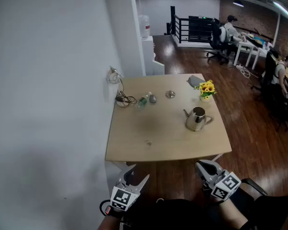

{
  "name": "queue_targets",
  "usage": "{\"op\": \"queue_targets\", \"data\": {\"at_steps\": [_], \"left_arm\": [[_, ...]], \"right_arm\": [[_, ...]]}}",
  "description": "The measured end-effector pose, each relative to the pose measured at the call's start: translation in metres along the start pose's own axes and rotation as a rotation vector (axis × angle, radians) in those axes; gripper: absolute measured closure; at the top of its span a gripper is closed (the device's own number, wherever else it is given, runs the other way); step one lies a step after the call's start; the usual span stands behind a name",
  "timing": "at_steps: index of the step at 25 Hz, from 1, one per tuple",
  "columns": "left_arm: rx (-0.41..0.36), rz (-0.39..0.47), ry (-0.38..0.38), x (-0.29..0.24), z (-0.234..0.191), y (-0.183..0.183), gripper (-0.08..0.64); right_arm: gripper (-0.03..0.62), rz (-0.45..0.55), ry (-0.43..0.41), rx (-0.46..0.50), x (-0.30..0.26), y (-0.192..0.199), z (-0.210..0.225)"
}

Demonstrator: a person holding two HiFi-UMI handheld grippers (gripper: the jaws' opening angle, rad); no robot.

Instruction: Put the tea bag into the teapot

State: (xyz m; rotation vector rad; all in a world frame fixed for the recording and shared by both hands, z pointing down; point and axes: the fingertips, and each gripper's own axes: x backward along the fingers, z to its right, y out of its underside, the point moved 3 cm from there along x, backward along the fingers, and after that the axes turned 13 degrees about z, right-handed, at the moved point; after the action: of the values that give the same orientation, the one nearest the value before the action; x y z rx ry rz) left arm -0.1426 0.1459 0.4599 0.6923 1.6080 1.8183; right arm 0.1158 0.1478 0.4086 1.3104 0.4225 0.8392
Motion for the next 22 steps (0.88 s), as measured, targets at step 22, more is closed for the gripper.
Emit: {"op": "queue_targets", "data": {"at_steps": [22], "left_arm": [[0.063, -0.063, -0.071, -0.083, -0.093, 0.055, 0.319]], "right_arm": [[0.584, -0.077, -0.051, -0.073, -0.116, 0.043, 0.091]]}}
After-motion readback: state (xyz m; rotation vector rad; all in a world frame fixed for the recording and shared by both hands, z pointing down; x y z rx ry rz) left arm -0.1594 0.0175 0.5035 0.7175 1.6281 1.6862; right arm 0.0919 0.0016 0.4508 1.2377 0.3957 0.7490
